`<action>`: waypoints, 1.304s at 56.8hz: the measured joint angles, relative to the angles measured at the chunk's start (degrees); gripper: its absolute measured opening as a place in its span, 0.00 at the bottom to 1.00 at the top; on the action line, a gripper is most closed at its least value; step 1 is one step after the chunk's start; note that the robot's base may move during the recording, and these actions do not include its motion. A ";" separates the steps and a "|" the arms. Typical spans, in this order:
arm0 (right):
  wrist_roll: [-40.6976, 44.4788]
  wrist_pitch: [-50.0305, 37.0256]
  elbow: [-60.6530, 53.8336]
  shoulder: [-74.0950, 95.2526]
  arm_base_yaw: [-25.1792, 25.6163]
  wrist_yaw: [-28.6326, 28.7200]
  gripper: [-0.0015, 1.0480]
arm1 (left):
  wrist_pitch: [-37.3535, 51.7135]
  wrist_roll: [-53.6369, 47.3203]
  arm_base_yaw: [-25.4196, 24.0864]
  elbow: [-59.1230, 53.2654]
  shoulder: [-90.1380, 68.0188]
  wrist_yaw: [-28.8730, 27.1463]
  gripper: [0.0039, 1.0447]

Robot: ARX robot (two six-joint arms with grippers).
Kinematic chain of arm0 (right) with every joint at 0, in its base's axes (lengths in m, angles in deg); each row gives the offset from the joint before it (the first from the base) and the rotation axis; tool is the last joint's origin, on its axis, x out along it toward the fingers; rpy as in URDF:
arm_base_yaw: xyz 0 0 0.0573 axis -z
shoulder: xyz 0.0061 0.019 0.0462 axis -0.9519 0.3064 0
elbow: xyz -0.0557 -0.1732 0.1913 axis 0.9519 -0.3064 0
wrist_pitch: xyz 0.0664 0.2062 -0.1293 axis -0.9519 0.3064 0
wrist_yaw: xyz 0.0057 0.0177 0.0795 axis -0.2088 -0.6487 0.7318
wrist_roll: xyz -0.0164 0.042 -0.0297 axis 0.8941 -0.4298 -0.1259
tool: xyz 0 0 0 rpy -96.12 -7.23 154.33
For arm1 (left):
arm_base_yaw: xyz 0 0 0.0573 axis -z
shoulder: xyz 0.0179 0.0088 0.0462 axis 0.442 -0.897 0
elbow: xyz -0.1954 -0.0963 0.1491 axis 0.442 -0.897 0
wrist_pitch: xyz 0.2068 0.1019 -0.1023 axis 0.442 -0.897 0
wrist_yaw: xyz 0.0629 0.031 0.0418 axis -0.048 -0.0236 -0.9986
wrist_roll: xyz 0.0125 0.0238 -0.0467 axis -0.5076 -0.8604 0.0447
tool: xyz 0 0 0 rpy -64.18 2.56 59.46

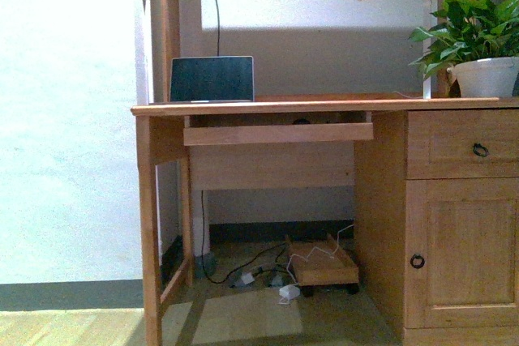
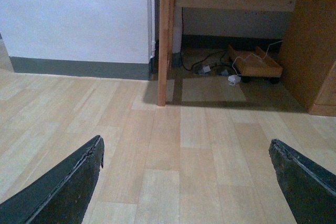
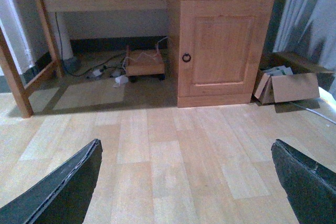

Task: Place mouse

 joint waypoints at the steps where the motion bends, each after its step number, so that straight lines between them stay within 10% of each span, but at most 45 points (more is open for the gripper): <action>1: 0.00 0.00 0.00 0.00 0.00 0.00 0.93 | 0.00 0.00 0.00 0.00 0.00 -0.02 0.93; 74: 0.00 0.00 0.00 0.00 0.00 0.00 0.93 | 0.00 0.00 0.00 0.00 0.00 -0.02 0.93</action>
